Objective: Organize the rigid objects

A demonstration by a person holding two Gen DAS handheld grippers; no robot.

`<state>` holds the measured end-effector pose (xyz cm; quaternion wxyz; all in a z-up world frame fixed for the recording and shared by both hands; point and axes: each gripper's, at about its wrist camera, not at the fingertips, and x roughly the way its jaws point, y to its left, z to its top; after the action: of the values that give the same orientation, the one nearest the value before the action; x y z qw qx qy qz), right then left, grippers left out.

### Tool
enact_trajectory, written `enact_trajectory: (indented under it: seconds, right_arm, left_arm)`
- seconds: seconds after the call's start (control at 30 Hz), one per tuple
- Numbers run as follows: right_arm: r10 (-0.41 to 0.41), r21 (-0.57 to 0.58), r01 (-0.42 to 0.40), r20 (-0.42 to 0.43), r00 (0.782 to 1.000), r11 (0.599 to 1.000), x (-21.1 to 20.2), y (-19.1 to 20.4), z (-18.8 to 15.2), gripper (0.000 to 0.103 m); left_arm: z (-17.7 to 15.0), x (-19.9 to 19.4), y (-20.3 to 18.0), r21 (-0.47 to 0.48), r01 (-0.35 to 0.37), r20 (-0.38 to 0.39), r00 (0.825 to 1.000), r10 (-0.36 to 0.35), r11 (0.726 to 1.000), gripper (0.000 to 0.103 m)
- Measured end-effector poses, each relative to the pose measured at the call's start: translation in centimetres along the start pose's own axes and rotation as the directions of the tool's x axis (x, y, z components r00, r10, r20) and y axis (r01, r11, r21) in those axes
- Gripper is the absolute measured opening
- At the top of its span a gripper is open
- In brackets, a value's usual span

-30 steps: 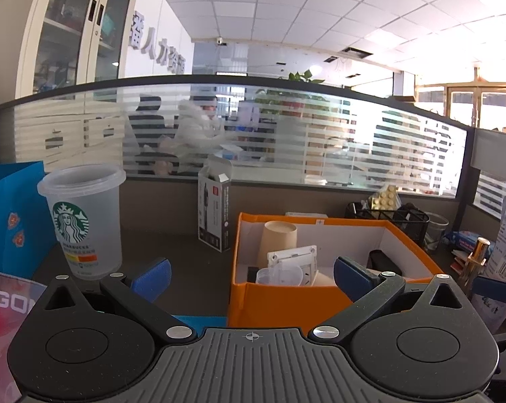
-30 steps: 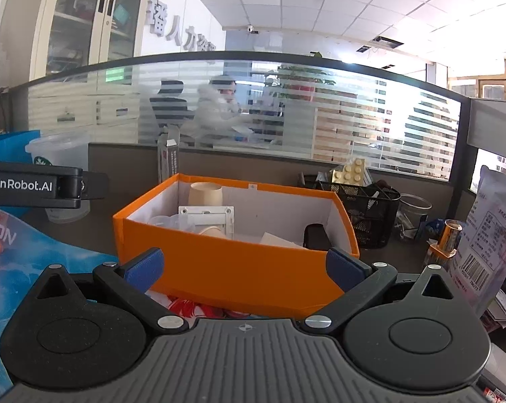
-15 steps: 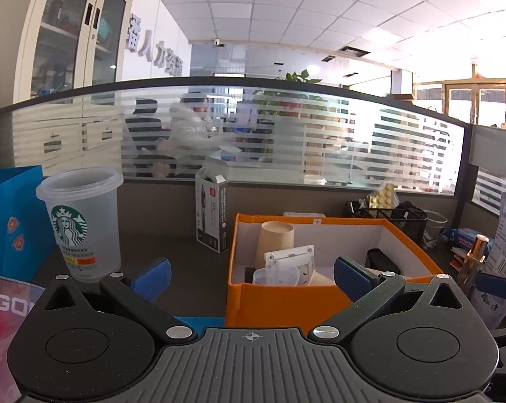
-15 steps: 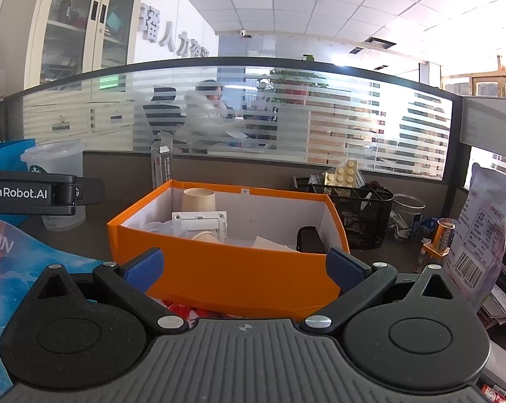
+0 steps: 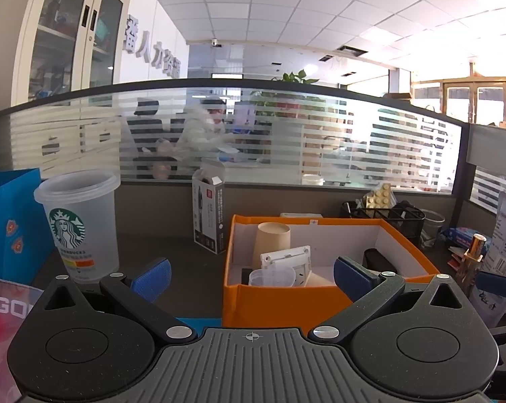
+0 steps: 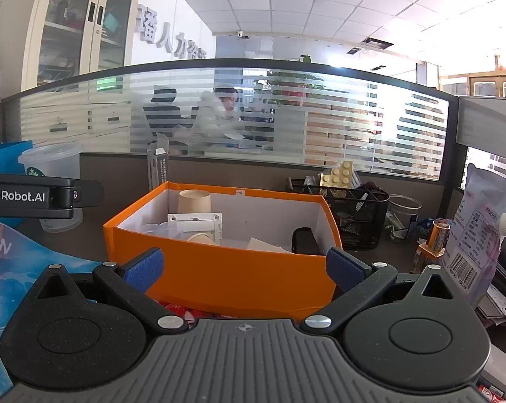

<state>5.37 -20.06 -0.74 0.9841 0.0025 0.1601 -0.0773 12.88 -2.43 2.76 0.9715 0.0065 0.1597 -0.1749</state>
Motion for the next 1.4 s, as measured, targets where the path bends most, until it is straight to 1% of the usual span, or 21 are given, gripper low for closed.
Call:
enact_trajectory:
  seconds: [1.03, 1.13, 1.27, 1.4]
  right_arm:
    - [-0.007, 0.002, 0.007, -0.004, 1.0, 1.0, -0.3, -0.3, -0.2, 0.103]
    - [-0.009, 0.003, 0.009, -0.003, 1.0, 1.0, -0.4, -0.4, -0.3, 0.103]
    - [-0.011, 0.002, 0.011, -0.004, 1.0, 1.0, -0.6, -0.4, -0.4, 0.103]
    - [-0.015, 0.002, 0.015, -0.004, 1.0, 1.0, -0.8, -0.3, -0.5, 0.103]
  left_arm:
    - [0.3, -0.3, -0.2, 0.01, 0.004, 0.005, 1.0, -0.004, 1.0, 0.103]
    - [0.4, -0.6, 0.0, 0.011, 0.015, 0.007, 1.0, -0.015, 1.0, 0.103]
    - [0.6, -1.4, 0.3, 0.013, -0.026, 0.032, 0.999, 0.025, 1.0, 0.103]
    - [0.8, -1.9, 0.4, 0.049, -0.062, 0.05, 0.997, 0.059, 0.997, 0.103]
